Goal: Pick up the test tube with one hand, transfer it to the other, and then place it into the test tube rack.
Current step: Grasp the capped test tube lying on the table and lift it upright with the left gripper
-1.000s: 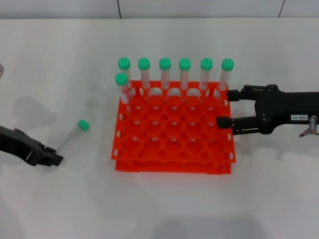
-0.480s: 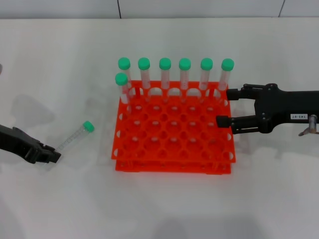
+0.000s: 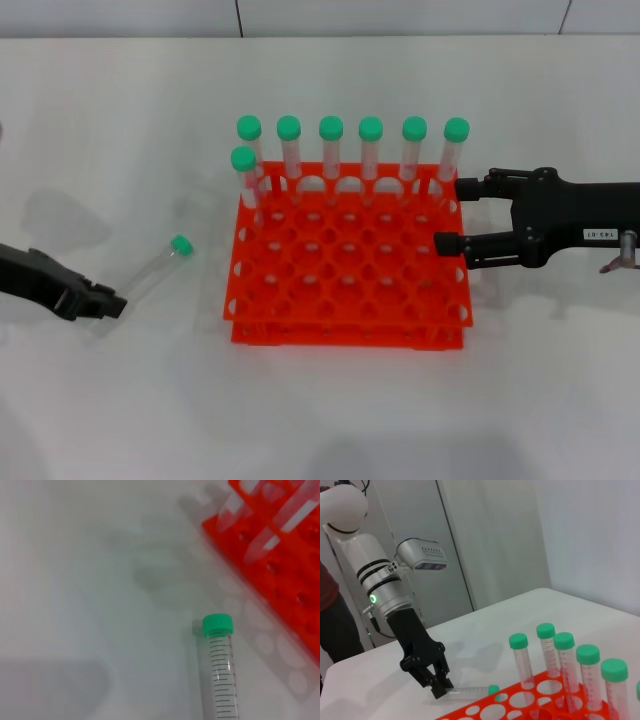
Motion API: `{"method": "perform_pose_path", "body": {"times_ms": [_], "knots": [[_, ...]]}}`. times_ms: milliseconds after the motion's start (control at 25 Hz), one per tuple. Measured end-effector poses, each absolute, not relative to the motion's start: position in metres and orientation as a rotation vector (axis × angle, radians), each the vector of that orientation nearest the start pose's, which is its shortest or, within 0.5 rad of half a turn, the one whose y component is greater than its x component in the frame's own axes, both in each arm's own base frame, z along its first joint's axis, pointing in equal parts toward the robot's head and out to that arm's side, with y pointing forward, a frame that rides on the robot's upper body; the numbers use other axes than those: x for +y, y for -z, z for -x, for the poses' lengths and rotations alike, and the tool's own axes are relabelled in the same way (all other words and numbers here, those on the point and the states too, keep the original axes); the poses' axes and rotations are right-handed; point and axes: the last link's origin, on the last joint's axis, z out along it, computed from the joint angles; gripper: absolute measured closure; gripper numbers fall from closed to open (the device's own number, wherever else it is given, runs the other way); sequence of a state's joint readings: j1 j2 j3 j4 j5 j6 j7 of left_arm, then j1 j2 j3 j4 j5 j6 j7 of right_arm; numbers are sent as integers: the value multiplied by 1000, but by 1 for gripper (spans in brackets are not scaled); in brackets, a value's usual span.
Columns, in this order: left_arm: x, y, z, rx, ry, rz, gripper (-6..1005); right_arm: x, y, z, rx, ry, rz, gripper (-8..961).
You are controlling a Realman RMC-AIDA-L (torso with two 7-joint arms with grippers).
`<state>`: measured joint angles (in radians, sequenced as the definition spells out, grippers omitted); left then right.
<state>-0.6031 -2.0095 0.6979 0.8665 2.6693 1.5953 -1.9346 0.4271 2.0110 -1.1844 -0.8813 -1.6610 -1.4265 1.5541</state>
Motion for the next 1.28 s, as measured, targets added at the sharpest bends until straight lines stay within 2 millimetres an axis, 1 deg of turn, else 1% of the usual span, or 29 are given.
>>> {"method": "perform_pose_path", "body": {"times_ms": [440, 640, 680, 760, 880, 1040, 1280], "knots": [[337, -50, 307, -1112, -159, 2682, 806, 334, -5, -227, 523, -663, 2795, 102], [338, -59, 307, -1088, -88, 2648, 806, 335, -6, -228, 526, -669, 2784, 102], [337, -68, 307, -1068, -32, 2611, 806, 336, -7, -228, 526, -669, 2783, 102], [337, -75, 307, -1048, 12, 2588, 806, 336, -7, -228, 527, -671, 2781, 102], [336, -90, 306, -998, 124, 2540, 806, 336, -8, -228, 529, -674, 2774, 102], [338, -103, 300, -939, 239, 2499, 806, 337, -10, -229, 532, -679, 2763, 102], [343, -121, 289, -789, 440, 2431, 806, 339, -12, -228, 527, -684, 2755, 103]]}}
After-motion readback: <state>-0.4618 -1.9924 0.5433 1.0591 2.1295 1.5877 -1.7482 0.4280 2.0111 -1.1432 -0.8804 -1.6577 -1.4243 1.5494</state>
